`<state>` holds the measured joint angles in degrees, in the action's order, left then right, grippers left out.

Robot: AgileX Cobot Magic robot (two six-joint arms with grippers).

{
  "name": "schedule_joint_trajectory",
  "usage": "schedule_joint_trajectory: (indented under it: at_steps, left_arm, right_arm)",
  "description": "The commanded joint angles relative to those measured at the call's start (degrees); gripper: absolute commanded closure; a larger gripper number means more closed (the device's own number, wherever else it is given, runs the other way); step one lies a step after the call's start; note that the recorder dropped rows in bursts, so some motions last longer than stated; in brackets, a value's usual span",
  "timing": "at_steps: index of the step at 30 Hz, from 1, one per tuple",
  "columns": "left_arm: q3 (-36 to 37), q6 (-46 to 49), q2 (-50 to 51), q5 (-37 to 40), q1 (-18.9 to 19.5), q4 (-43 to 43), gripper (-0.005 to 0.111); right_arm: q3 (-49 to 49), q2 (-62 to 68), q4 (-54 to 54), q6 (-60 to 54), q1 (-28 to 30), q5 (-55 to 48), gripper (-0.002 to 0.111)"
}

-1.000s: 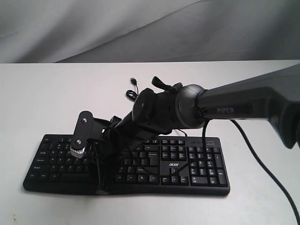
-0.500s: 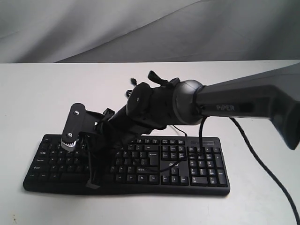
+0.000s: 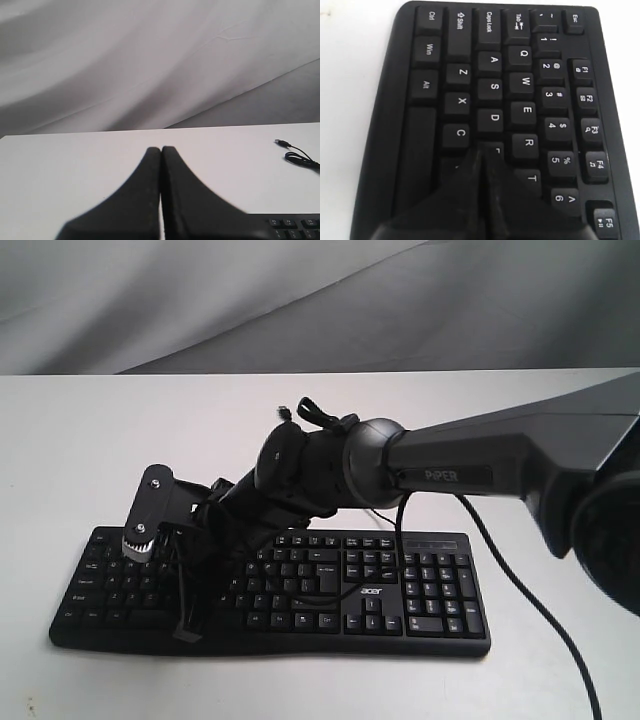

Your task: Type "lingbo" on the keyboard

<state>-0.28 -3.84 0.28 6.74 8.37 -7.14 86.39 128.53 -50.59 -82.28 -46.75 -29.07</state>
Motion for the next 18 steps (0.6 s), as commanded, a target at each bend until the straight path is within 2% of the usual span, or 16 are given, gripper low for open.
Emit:
schedule_joint_trajectory:
  at_steps: [1, 18]
  left_arm:
    - [0.3, -0.1, -0.3, -0.5, -0.4, 0.0, 0.106]
    - [0.3, -0.1, -0.3, -0.5, -0.4, 0.0, 0.106]
  right_arm:
    - [0.4, -0.3, 0.5, 0.5, 0.0, 0.2, 0.108]
    - [0.4, -0.3, 1.8, 1.4, 0.0, 1.5, 0.108]
